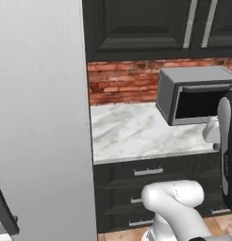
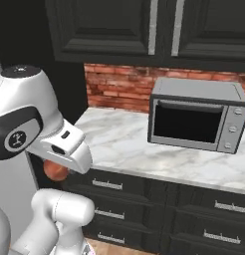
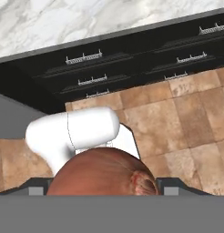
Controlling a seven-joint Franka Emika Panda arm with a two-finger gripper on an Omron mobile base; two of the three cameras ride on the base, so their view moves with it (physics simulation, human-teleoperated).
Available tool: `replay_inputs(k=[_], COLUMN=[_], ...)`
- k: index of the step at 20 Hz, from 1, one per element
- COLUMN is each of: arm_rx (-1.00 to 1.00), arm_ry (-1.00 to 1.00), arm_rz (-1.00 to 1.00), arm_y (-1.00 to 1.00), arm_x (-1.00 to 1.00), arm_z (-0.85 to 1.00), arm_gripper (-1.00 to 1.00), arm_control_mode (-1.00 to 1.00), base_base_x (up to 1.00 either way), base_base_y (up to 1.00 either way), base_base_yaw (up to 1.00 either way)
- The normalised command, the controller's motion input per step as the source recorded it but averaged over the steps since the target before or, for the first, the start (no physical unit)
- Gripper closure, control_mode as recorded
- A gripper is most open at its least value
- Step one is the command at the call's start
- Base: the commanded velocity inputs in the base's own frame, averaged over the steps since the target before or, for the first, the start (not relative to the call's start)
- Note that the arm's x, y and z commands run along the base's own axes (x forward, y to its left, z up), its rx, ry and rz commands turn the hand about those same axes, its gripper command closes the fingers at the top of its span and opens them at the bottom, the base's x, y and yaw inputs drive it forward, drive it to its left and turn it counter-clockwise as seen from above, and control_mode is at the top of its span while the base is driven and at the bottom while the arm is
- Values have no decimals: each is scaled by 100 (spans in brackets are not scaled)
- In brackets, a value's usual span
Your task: Take the tomato and onion out of the freezer and place them in the tupperware container on the counter. Then put the tupperware containing the vegetables back in the freezer.
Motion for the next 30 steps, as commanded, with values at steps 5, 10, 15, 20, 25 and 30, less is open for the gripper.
replay_inputs(k=[5,10,15,20,25,30], arm_rx=[0,0,0,0,0,0], arm_ry=[0,0,0,0,0,0], arm_rz=[0,0,0,0,0,0], arm_y=[0,0,0,0,0,-3], arm_x=[0,0,0,0,0,41], arm_z=[0,0,0,0,0,-11], arm_gripper=[100,100,100,100,100,100], arm_control_mode=[100,100,100,100,100,-100], base_base_x=[25,21,31,35,57,14], base_base_y=[-100,-100,-100,-100,-89,-6], base_base_yaw=[4,4,4,4,2,0])
